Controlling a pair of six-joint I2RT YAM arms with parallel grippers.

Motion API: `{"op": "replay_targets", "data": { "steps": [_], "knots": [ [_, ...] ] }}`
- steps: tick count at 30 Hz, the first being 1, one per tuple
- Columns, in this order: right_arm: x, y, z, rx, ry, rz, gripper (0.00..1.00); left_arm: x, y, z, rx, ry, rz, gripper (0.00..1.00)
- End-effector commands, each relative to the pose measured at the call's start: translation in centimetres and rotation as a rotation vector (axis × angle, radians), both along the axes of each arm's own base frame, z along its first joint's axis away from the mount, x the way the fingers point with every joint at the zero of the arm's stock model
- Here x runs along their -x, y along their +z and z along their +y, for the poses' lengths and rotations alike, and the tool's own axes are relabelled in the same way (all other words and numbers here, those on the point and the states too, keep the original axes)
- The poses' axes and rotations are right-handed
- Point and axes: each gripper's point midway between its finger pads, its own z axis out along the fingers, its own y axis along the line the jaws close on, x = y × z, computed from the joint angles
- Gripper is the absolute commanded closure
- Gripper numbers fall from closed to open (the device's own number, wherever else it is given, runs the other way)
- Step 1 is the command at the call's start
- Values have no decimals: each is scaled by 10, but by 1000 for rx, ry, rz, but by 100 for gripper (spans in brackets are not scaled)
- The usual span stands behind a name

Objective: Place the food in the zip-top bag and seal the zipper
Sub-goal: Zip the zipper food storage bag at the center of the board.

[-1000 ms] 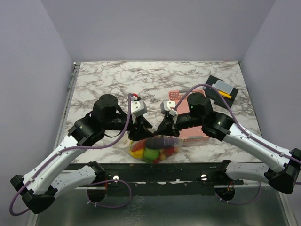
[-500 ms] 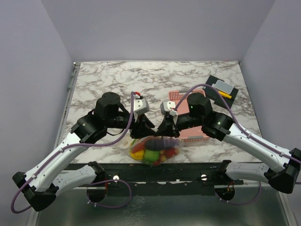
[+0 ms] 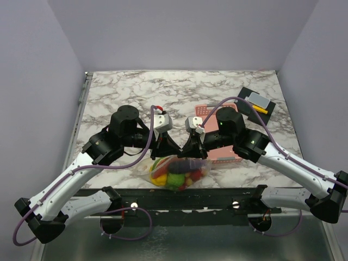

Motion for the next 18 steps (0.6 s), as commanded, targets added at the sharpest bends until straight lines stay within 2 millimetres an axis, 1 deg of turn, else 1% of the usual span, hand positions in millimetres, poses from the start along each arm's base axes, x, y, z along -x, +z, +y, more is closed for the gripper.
{"op": "replay_targets", "data": {
  "steps": [1,6,7,9,11,18],
  "knots": [
    [1,17,4,-46,10,-18,99,11,8,-1,35,-69,-14,96],
    [-1,19,5,-50,-1,-22,99,13,2,0,29,-70,-4,100],
    [-1,20,5,-50,-2,-22,99,12,1,0,26,-62,-4,98],
    [-1,20,5,-52,-2,-23,99,9,-1,1,22,-41,-8,89],
    [-1,20,5,-52,-1,-21,99,9,-2,1,18,-34,-5,84],
    [-1,22,5,-55,-3,-21,99,6,-4,2,13,-19,-9,82]
  ]
}}
